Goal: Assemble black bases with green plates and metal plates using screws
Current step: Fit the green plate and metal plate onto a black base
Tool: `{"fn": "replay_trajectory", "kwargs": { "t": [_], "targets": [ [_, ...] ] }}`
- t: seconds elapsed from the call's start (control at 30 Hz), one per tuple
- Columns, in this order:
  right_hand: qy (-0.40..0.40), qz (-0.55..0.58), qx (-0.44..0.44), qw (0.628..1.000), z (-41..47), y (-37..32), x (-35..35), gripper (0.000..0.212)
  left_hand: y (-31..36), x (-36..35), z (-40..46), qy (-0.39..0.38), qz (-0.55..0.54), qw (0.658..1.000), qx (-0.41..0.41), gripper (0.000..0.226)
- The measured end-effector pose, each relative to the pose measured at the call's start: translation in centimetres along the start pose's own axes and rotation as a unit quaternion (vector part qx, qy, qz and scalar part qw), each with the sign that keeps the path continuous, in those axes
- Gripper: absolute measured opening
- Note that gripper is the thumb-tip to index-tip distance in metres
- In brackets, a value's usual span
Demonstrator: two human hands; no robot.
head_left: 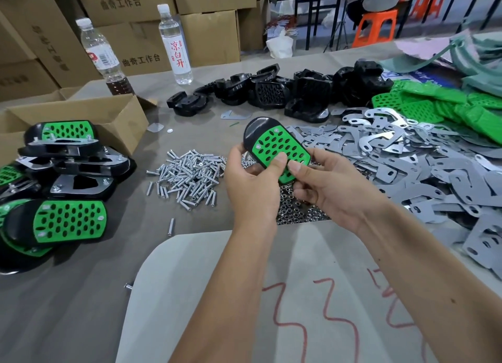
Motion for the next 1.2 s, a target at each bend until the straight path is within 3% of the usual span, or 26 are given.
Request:
{"fn": "replay_trajectory", "kwargs": {
  "t": [0.17,0.33,0.53,0.73,0.87,1.1,1.2],
  "targets": [
    [-0.027,-0.027,0.018,0.999,-0.4,-0.2,-0.8,0.023,0.5,0.5,0.1,0.017,-0.012,1.000,-0.006,0.041],
    [-0.011,-0.053,0.030,0.998,-0.6,-0.3,-0.6,0.020,0.2,1.0,0.9,0.025,0.001,0.999,0.027,0.011],
    [-0.012,-0.082,0.037,0.996,-0.6,-0.3,-0.6,0.021,0.2,1.7,1.3,0.047,0.031,0.998,0.035,0.013],
    [0.061,-0.138,0.078,0.986,-0.2,-0.8,0.2,0.011,-0.6,1.9,1.4,0.067,0.052,0.995,0.061,0.010],
    [0.079,-0.130,0.084,0.985,-0.5,-0.8,0.1,0.009,-0.7,2.0,1.5,0.090,0.043,0.992,0.076,0.021],
    [-0.061,-0.070,0.003,0.996,-0.9,-0.7,-0.6,0.022,0.4,2.0,1.3,0.090,0.042,0.995,0.003,0.014],
    [-0.061,-0.078,0.002,0.995,-0.9,-0.6,-0.6,0.025,0.5,1.9,1.2,0.086,0.038,0.996,-0.006,0.015]
  ]
}}
Point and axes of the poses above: each hand's wrist, its own z-axis towards the middle knuckle, its own x-axis out of the back of the hand, y = z × x, the point moved 9 cm from there along z, towards the middle knuckle, and after that the axes turned 12 degrees about y, right-handed, at the moved point
